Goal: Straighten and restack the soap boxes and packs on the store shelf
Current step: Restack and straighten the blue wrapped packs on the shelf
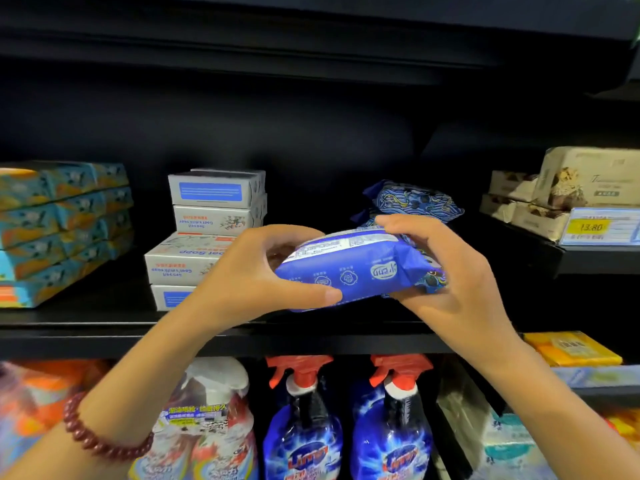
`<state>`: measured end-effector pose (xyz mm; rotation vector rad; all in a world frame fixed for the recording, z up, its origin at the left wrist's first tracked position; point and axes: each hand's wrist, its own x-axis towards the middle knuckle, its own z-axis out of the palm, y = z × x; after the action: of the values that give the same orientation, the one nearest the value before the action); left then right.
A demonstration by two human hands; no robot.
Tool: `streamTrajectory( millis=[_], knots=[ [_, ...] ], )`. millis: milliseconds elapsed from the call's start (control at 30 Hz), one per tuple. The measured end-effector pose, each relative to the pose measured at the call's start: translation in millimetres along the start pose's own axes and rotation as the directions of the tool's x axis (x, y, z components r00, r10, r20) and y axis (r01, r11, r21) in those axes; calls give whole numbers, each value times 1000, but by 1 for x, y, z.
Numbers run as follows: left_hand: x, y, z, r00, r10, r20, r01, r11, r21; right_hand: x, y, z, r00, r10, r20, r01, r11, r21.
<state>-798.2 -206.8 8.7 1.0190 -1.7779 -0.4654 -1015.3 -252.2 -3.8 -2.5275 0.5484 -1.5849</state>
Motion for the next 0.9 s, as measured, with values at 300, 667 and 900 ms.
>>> streamTrajectory(
  millis=[300, 667, 900],
  knots=[
    [-3, -13, 5, 918, 376, -124, -274, 830, 486, 6, 13, -14, 793, 453, 408, -579, 769, 270],
    [-5, -19, 6, 910, 409, -73, -346, 843, 413, 10, 6, 10, 964, 261, -53, -240, 938, 250],
    [2, -4, -13, 995, -87, 39, 77, 978, 195, -3, 4, 18, 979, -184, -86, 190, 979, 68]
  ],
)
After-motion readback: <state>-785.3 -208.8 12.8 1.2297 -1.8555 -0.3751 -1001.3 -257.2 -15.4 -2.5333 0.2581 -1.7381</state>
